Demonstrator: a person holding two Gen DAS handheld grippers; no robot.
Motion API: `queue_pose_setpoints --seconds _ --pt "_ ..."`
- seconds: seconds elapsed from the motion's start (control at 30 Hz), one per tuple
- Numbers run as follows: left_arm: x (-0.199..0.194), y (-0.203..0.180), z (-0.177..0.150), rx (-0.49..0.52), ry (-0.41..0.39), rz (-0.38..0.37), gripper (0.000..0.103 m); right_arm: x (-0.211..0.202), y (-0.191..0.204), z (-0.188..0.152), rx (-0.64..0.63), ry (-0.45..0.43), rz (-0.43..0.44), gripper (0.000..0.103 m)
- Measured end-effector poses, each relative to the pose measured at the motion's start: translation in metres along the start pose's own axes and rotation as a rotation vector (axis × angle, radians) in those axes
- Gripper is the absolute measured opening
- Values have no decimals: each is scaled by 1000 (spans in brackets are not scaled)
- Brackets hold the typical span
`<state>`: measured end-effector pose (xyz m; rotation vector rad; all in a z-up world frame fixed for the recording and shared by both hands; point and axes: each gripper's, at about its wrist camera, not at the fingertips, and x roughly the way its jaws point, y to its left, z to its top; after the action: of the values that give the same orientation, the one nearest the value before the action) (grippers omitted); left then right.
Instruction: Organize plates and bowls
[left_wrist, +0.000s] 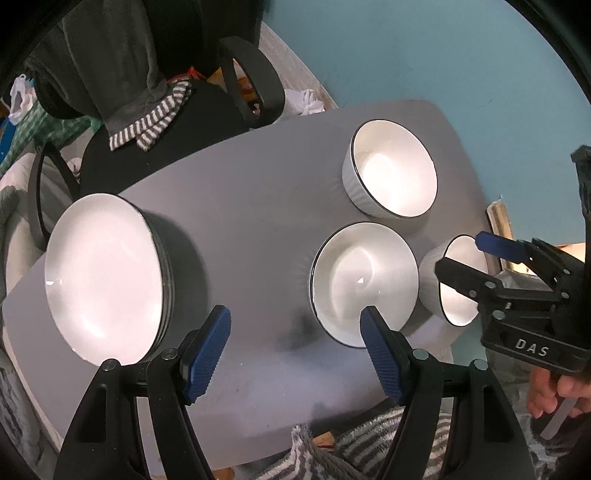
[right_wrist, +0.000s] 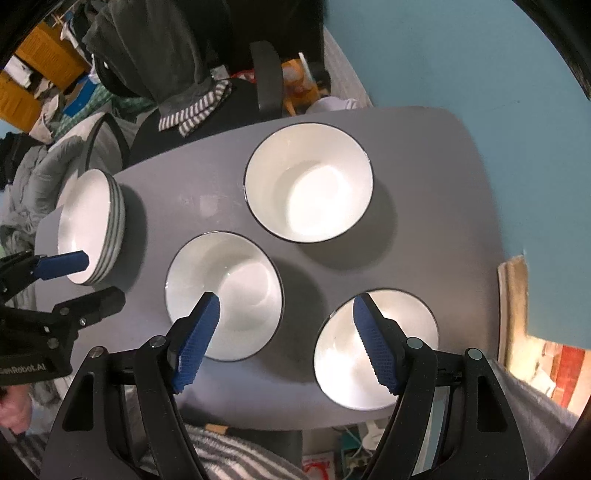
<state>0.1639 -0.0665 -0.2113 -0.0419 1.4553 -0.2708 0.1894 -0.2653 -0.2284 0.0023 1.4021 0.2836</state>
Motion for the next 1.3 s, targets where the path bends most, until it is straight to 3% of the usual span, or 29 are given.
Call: queue_pose_setpoints --seconds 0.6,0.9,1.03,1.3 --pt "66 -1 10 -38 114 12 74 56 4 1 -81 101 -3 75" --pt "79 0 13 -66 136 13 74 64 4 2 -81 129 0 64" --pt "83 2 15 -82 146 21 74 70 4 3 -79 149 -2 54" --pt "98 6 13 -113 197 53 54 74 3 -2 -82 169 -3 48"
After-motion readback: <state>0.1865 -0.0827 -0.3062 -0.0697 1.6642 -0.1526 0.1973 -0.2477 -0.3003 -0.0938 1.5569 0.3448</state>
